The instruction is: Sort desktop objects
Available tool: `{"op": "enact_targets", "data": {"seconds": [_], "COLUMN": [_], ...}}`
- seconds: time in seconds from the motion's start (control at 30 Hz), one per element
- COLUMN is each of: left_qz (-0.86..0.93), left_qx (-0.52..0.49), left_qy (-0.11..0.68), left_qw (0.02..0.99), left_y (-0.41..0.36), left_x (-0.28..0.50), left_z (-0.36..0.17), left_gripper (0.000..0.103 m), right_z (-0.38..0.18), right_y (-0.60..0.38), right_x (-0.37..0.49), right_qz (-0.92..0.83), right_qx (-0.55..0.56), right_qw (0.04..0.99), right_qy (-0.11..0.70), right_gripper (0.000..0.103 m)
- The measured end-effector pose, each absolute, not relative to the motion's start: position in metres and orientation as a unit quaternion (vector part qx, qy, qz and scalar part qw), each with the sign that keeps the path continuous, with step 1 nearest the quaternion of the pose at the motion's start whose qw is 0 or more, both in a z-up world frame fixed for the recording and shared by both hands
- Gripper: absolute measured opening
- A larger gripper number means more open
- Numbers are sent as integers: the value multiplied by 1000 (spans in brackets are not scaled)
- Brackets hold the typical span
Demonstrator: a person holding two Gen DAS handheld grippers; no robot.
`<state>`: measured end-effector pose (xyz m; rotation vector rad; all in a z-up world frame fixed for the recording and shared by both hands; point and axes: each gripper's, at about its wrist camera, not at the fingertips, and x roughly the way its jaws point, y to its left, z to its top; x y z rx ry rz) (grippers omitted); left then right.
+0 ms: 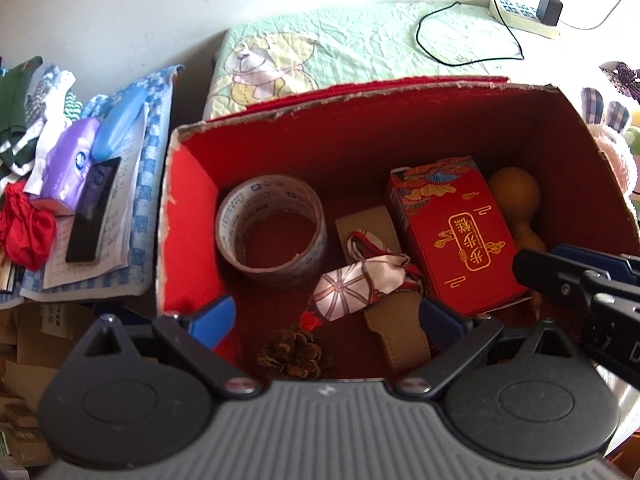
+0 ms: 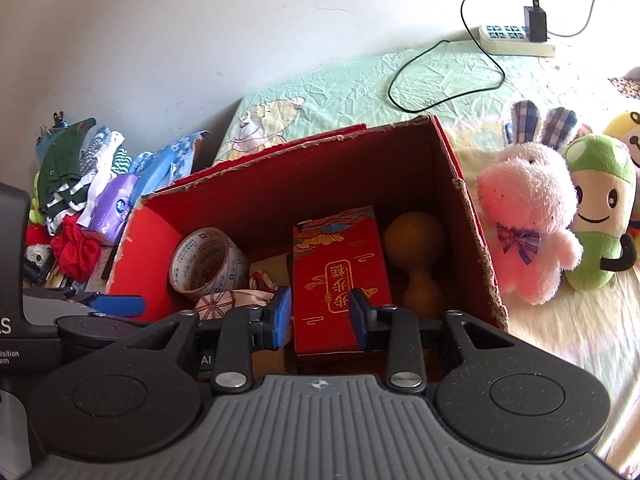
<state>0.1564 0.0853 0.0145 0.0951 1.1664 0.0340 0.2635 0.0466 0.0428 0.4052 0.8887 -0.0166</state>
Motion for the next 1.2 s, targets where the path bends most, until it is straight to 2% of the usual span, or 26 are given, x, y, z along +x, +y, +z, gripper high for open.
{"op": "enact_targets", "data": {"seconds": [0.13, 0.7, 1.03, 1.2], "left_qz": [16, 19, 28, 23], "left_qx": [48, 70, 59, 47], "left_qy": [567, 589, 587, 583], "left_qw": [822, 805, 807, 811], "left_y": [85, 78, 74, 75], "left_x": [163, 180, 187, 187], "left_z": [5, -11, -13, -11], "left_gripper": [99, 99, 100, 100], "right_z": [37, 15, 15, 10], "right_y": [46, 35, 35, 32], "right_x": [269, 284, 304, 312], "right_qz": [-14, -24, -19, -13], "right_qx": [195, 208, 167, 180], "right_qw": [878, 859, 873, 874], "right_qy": [438, 468, 458, 451], "right_gripper": [42, 41, 40, 38]}}
